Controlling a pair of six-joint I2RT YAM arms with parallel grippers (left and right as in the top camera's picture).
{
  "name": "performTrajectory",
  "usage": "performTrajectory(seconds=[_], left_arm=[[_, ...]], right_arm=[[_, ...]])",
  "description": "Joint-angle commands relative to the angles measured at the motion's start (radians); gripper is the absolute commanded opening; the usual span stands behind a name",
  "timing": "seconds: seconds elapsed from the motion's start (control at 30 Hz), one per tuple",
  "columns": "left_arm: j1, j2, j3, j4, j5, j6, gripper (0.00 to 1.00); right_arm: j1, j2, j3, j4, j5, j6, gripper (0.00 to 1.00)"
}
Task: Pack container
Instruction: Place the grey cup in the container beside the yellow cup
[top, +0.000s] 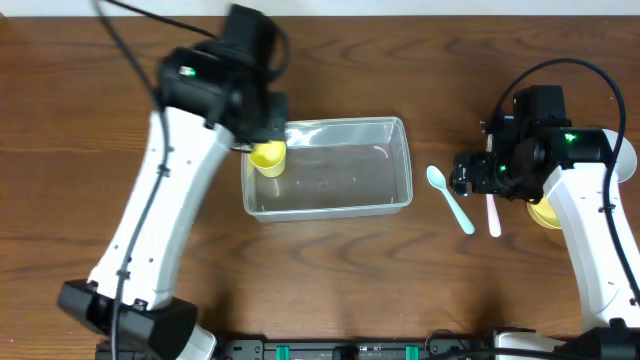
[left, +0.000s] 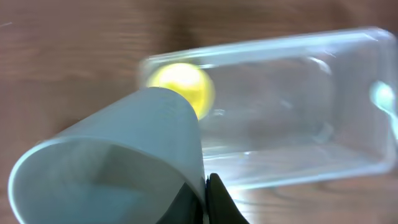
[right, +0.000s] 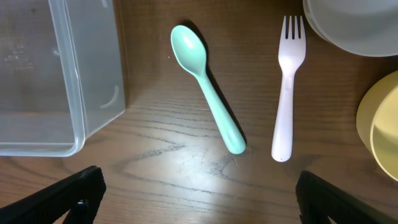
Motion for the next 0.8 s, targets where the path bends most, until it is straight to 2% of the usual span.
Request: performTrajectory(seconds=[0.0,0.2,0.77], left_arm=[[-0.107,0.037,0.002,0.028,0.035,0.018,0.06],[-0.180,0.129,0.001,0.054,0.035,0.016,0.06],[-0.149,0.429,-0.002,0.103,0.034,0.071,0.06]], right_arm=[[-0.006,0.004,0.018,0.000,0.003,-0.015,0.99],[-0.006,0.004,0.018,-0.001,0.003,-0.015,0.99],[-0.006,0.004,0.018,-0.005,0.003,-0.015,0.99]])
